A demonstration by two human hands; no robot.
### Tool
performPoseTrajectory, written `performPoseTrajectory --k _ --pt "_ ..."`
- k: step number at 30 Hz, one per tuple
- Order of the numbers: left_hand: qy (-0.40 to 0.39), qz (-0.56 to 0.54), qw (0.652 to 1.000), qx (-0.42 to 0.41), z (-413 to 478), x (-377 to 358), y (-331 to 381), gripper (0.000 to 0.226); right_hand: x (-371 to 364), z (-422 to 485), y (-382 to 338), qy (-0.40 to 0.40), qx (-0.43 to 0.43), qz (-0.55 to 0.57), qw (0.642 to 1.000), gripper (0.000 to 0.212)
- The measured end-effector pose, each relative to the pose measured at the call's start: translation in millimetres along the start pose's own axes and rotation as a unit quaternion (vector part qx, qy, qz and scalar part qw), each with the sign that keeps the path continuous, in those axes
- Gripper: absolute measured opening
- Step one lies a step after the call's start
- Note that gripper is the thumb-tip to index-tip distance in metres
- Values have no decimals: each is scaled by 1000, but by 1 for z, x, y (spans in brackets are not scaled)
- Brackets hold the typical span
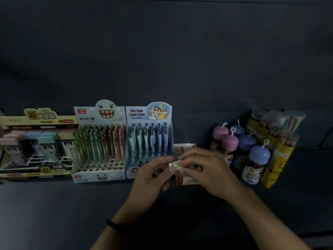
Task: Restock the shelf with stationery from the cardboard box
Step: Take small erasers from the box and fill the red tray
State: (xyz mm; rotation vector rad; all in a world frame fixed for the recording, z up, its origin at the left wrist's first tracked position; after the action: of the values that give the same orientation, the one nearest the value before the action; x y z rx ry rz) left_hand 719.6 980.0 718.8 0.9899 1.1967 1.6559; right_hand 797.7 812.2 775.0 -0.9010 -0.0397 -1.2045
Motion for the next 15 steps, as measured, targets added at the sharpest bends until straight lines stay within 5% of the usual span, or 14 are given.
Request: performPoseTrajectory --k 7,11,15 --pt "-3 70 997 -41 -4 9 2 61 13 36 65 41 -203 -102 973 8" --pt "-5 123 990 -69 -5 8 5 59 -4 54 83 -14 -243 -111 964 15" --pt "5 65 996 -56 -1 10 7 47 -17 59 96 -47 -238 -142 960 17"
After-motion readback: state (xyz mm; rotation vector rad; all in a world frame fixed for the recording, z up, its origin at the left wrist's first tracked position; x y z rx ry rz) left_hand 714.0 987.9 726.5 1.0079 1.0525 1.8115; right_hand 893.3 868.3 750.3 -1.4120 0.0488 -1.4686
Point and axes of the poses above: each hand's wrist, its own z-axis towards the middle knuckle, its own x-axis out of the back of the hand, y = z × x, the point moved 5 cm from there along z, towards the middle knuckle, and after that the axes turned 15 degrees about z, right-handed, at the moved point
